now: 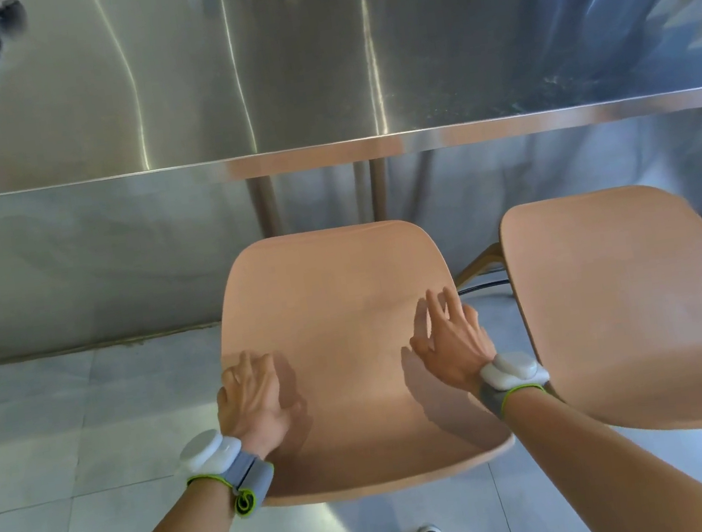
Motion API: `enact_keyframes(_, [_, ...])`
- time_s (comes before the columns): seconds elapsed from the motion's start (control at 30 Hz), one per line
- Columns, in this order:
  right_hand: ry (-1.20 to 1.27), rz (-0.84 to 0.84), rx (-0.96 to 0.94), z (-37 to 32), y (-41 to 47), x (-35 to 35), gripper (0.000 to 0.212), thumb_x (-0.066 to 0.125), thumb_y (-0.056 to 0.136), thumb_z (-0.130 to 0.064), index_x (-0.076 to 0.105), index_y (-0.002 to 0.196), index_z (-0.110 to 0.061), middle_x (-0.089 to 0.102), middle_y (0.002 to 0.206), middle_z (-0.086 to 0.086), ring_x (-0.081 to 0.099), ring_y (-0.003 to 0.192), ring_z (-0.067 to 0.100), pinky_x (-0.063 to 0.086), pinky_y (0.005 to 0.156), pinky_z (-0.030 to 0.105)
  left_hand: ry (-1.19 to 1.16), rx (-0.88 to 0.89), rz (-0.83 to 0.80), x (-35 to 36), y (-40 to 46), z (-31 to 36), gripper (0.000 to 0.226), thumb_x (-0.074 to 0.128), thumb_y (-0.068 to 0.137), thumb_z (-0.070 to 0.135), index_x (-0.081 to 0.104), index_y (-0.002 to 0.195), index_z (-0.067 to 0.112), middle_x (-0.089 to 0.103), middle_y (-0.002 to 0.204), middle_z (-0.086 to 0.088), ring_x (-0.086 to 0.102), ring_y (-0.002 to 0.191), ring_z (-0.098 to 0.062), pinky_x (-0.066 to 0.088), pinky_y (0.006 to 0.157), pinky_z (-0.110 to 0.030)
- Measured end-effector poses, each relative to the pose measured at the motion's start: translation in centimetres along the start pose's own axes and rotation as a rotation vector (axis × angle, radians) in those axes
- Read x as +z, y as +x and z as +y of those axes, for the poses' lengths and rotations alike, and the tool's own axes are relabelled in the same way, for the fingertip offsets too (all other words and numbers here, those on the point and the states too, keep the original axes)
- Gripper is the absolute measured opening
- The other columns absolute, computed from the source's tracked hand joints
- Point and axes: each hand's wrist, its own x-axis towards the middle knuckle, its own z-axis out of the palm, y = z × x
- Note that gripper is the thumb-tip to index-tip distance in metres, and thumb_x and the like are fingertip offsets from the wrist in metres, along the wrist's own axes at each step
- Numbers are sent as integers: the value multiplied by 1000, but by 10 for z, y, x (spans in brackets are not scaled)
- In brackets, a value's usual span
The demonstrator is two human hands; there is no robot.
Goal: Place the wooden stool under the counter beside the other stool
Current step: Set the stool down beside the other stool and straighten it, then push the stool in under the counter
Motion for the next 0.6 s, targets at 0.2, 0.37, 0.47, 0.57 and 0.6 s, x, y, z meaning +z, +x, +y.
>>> enact_keyframes(0.2, [99,-46,30,-14,-38,-10,64,46,95,-41,27,150,-15,25,159,6,30,139,39,43,101,51,-118,82,-79,-12,-33,6,75,46,77,69,43,135,21,47,141,-4,39,129,-35,41,102,-42])
enact_keyframes(0.37, [42,-48,187,-9,-72,-20,38,46,94,-32,50,124,-10,50,132,11,44,125,38,46,88,45,-103,78,-258,-23,-71,10,56,40,78,74,52,111,31,54,134,-5,41,128,-34,38,101,-39])
enact_keyframes(0.47, [92,-121,461,1,-85,-10,37,48,91,-25,54,123,-7,52,129,15,50,120,39,44,93,42,-152,65,-392,-30,-90,13,65,31,85,72,49,132,32,46,146,-6,33,138,-33,29,107,-39])
enact_keyframes(0.57, [446,-169,663,7,-91,0,20,48,90,-12,58,99,2,63,115,24,65,103,42,57,82,42,-163,105,-480,-37,-98,7,67,27,84,75,50,134,36,44,148,2,30,140,-28,26,105,-39])
enact_keyframes(0.6, [580,-175,689,9,-90,3,15,47,89,-9,55,93,3,64,105,25,68,92,43,60,76,45,-170,146,-516,-40,-100,4,70,27,82,78,52,132,36,47,145,3,32,139,-27,27,102,-38])
